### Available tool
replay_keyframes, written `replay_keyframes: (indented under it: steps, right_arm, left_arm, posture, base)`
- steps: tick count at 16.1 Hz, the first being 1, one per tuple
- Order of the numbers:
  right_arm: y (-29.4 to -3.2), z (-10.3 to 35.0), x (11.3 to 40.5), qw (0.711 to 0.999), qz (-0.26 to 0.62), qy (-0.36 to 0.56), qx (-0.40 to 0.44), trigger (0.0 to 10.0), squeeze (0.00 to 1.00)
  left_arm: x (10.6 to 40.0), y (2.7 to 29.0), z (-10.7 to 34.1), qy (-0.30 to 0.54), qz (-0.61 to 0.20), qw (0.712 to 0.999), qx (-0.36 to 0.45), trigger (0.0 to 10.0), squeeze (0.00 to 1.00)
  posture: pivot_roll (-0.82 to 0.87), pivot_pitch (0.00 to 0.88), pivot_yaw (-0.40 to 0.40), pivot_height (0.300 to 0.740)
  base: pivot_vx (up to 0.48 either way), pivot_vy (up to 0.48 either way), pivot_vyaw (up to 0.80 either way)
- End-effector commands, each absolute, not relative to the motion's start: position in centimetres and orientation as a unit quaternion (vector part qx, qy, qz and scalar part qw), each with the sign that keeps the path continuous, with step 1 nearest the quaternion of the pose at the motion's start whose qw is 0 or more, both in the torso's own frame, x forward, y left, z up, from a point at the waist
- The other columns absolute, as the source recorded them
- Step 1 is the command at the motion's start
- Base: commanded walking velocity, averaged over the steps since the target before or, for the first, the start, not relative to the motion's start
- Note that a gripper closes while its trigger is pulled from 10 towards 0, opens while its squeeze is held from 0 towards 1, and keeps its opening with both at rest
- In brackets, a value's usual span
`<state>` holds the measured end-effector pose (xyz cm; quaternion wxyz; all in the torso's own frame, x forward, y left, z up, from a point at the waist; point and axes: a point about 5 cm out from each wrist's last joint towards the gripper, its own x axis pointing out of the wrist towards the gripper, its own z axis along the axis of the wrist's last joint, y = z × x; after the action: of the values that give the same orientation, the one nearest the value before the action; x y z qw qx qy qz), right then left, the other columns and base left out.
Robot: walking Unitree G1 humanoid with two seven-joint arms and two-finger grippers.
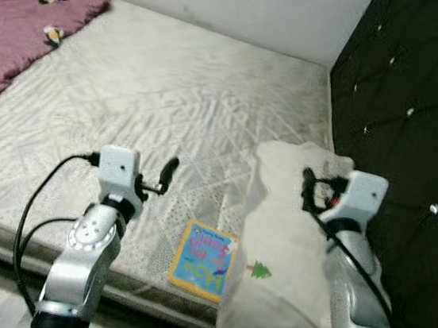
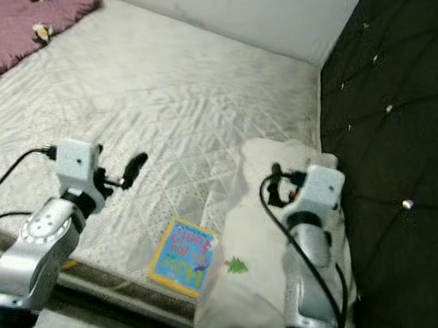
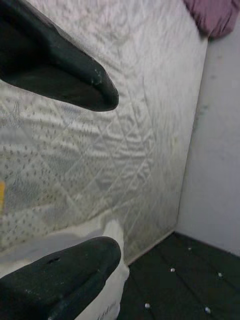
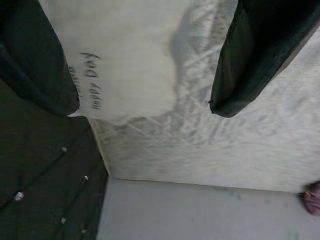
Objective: Clean up the room
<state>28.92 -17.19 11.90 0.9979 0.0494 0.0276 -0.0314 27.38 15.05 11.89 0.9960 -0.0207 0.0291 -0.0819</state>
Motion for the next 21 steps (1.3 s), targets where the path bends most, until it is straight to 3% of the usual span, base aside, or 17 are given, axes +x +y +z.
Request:
replay_keyframes:
  steps: [1,9,12,21]
  right_arm:
    - [-16.73,11.92,28.93,0.998,-0.023,0.030,0.047,10.0,0.00]
    - [-16.80,11.80,28.94,0.998,-0.021,0.035,0.039,10.0,0.00]
    - [-16.85,11.81,28.99,0.998,-0.020,0.035,0.039,10.0,0.00]
    - [-16.70,11.82,29.06,0.999,-0.018,0.032,0.035,10.0,0.00]
  left_arm:
    - [27.38,15.28,12.02,0.029,-0.076,0.996,-0.019,10.0,0.00]
    - [27.39,15.05,12.03,0.029,-0.079,0.996,-0.022,10.0,0.00]
    - [27.41,15.04,12.02,0.030,-0.079,0.996,-0.023,10.0,0.00]
    - [27.39,15.09,12.10,0.028,-0.077,0.996,-0.021,10.0,0.00]
  posture:
    - [-0.05,0.000,-0.072,0.740]
    - [-0.05,0.000,-0.079,0.740]
    - [-0.05,0.000,-0.079,0.740]
    - [-0.04,0.000,-0.079,0.740]
  base:
    - [0.000,0.480,-0.80]
    - [0.000,0.339,-0.10]
    - [0.000,0.480,-0.80]
    - [0.000,0.480,0.00]
